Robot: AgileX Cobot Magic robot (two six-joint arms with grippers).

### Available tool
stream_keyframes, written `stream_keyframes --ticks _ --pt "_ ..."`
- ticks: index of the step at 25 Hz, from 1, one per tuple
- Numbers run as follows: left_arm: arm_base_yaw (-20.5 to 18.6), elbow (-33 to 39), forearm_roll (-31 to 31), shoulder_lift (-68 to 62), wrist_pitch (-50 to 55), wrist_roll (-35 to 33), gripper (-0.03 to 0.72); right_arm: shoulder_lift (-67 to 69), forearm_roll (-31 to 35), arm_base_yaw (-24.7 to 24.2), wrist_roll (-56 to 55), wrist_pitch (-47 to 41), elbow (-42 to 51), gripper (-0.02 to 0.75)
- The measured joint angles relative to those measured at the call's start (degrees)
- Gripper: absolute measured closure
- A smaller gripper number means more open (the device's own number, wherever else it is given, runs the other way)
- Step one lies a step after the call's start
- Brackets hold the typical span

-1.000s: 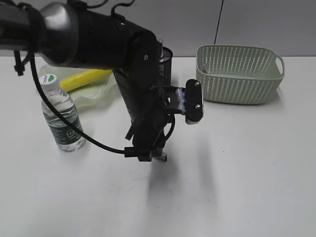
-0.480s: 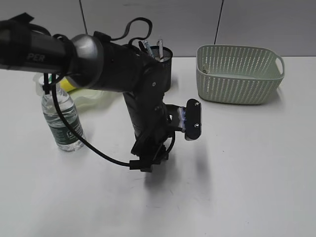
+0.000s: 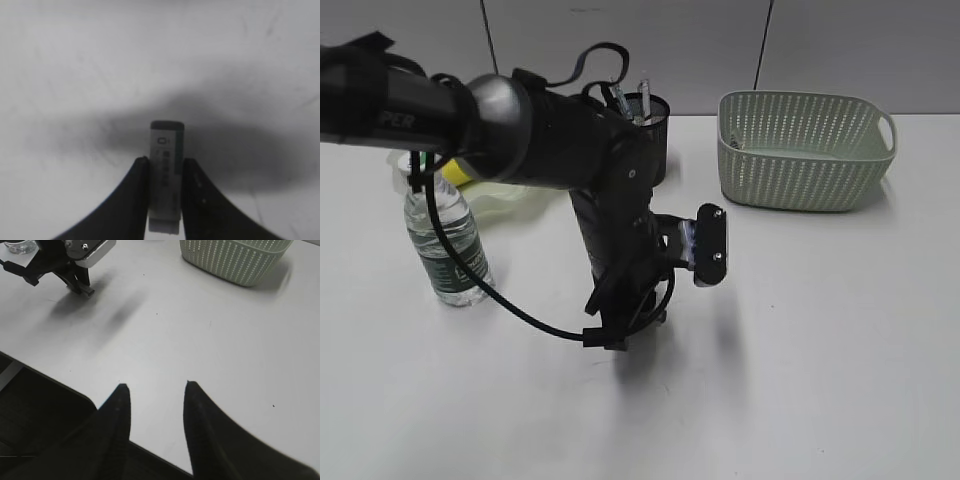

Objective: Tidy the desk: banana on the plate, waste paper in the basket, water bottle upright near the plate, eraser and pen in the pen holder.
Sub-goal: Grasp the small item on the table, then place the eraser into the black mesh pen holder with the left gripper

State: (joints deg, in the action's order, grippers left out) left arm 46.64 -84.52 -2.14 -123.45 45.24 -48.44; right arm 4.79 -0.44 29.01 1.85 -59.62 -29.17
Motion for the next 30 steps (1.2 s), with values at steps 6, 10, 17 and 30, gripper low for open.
stream_keyframes --ticks 6,10,17,30 --pt "-0.42 0.0 -0.11 7.68 -6.15 3.55 0.547 0.0 0.05 0.0 0.0 0.0 0.0 0.44" --pt "-3.59 0.0 0.62 10.99 -18.89 8.48 0.547 0.0 0.05 0.0 0.0 0.0 0.0 0.44" --pt "-13.28 0.0 18.77 10.69 -43.26 16.12 0.547 0.0 0.05 0.0 0.0 0.01 0.0 0.44" --pt "-16.01 -3.06 32.13 -0.83 -58.33 20.93 0.547 0.0 0.05 0.0 0.0 0.06 0.0 0.44"
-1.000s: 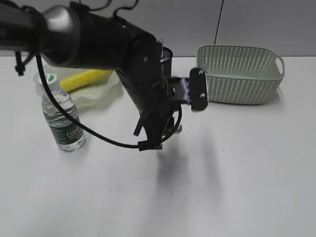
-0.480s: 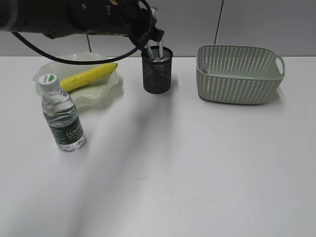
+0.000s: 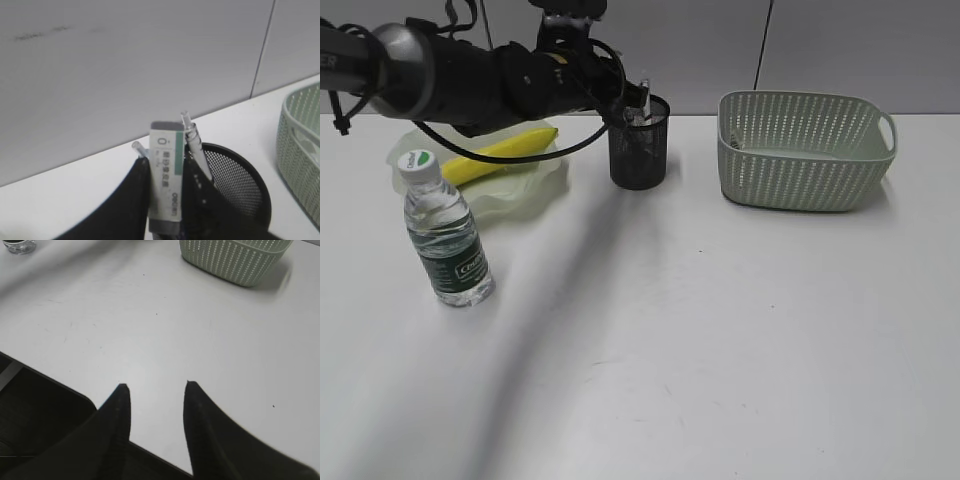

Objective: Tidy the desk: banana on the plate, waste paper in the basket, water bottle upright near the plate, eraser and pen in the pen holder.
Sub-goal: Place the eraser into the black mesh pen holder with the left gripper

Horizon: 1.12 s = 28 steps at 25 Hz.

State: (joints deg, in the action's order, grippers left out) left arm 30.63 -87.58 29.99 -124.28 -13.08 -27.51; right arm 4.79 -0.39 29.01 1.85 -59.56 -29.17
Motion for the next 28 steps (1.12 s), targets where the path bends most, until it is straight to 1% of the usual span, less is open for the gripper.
stream_keyframes --ticks 5,12,17,22,24,28 --pt "0.0 -2.48 0.0 -2.47 -1.9 4.81 0.547 0.0 0.0 0.0 0.0 0.0 0.0 0.44" --pt "0.97 -3.28 -0.16 -3.83 -3.74 6.32 0.547 0.0 0.0 0.0 0.0 0.0 0.0 0.44" --pt "1.98 -3.35 -4.83 -4.22 -6.4 6.74 0.547 0.0 0.0 0.0 0.0 0.0 0.0 0.44" --pt "2.15 -3.64 -6.0 -6.59 -9.97 7.82 0.547 0.0 0.0 0.0 0.0 0.0 0.0 0.44" --pt "2.17 -3.74 -6.85 -7.48 -10.26 10.12 0.547 0.0 0.0 0.0 0.0 0.0 0.0 0.44" --pt "2.28 -3.74 -11.06 -7.94 -10.82 14.96 0.547 0.0 0.0 0.0 0.0 0.0 0.0 0.44"
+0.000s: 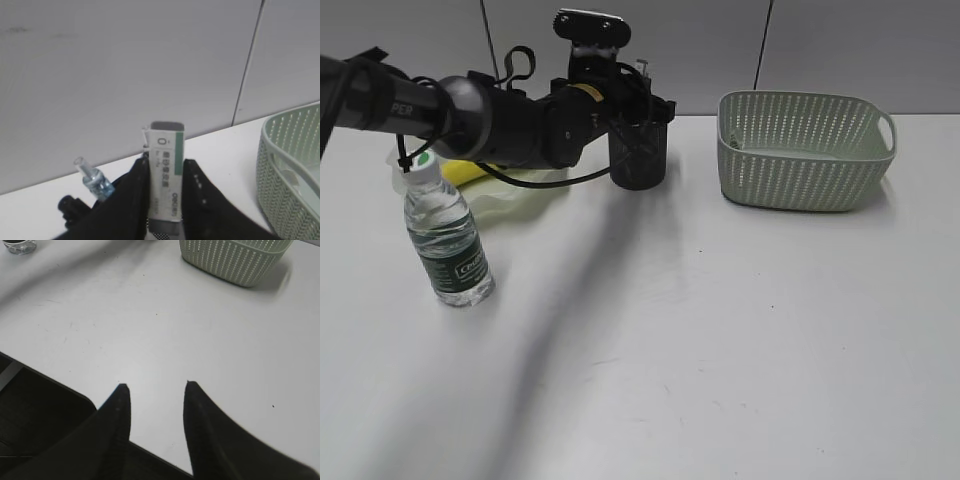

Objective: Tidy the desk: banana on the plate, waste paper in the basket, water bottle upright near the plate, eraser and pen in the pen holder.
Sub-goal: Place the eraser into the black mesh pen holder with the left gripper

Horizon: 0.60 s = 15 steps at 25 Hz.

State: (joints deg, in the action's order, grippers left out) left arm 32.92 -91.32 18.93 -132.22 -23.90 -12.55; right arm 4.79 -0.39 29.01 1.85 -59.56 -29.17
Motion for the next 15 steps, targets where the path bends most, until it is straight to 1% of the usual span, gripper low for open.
stream_keyframes --ticks 3,6,8,10,15 --pt "0.13 -0.06 -1.49 0.0 -0.87 0.89 0.514 0.0 0.0 0.0 0.0 0.0 0.0 0.44" --pt "0.27 -0.06 -1.75 0.0 -0.93 1.3 0.442 0.0 0.0 0.0 0.0 0.0 0.0 0.44" --pt "0.29 -0.06 -1.75 0.0 -0.93 1.4 0.412 0.0 0.0 0.0 0.0 0.0 0.0 0.44" --pt "0.29 -0.06 -1.75 0.22 -0.93 1.48 0.397 0.0 0.0 0.0 0.0 0.0 0.0 0.44" --pt "0.29 -0.06 -1.75 4.12 1.28 1.48 0.39 0.0 0.0 0.0 0.0 0.0 0.0 0.44"
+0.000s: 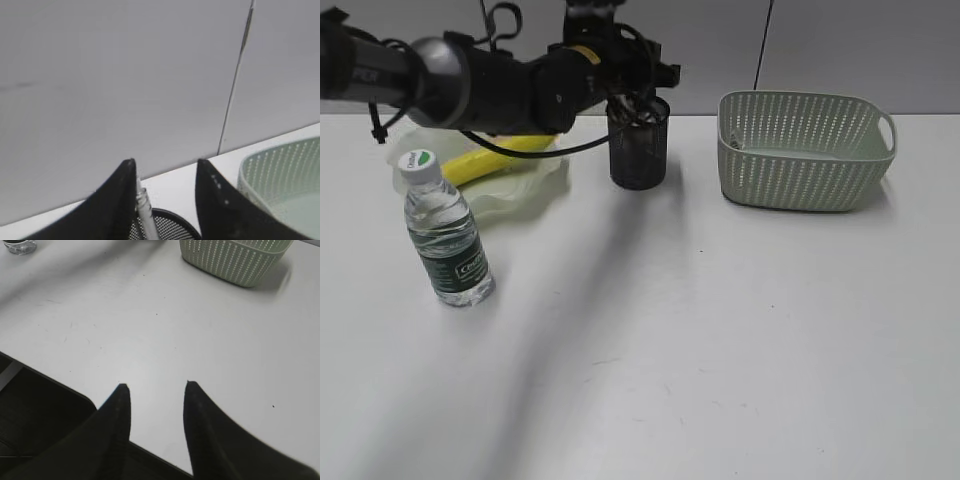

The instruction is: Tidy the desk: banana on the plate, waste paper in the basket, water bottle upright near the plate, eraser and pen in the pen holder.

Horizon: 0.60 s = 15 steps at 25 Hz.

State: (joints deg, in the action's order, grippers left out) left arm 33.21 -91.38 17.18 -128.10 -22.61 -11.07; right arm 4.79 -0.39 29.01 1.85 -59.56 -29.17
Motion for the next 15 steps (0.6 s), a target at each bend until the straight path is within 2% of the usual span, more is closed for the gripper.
stream_keyframes --ticks 7,15 --pt "0.0 0.0 -2.6 12.53 19.13 0.02 0.39 0.0 0.0 0.0 0.0 0.01 0.0 0.44" --pt "0.0 0.0 -12.76 31.95 54.45 0.02 0.39 0.0 0.0 0.0 0.0 0.01 0.0 0.44"
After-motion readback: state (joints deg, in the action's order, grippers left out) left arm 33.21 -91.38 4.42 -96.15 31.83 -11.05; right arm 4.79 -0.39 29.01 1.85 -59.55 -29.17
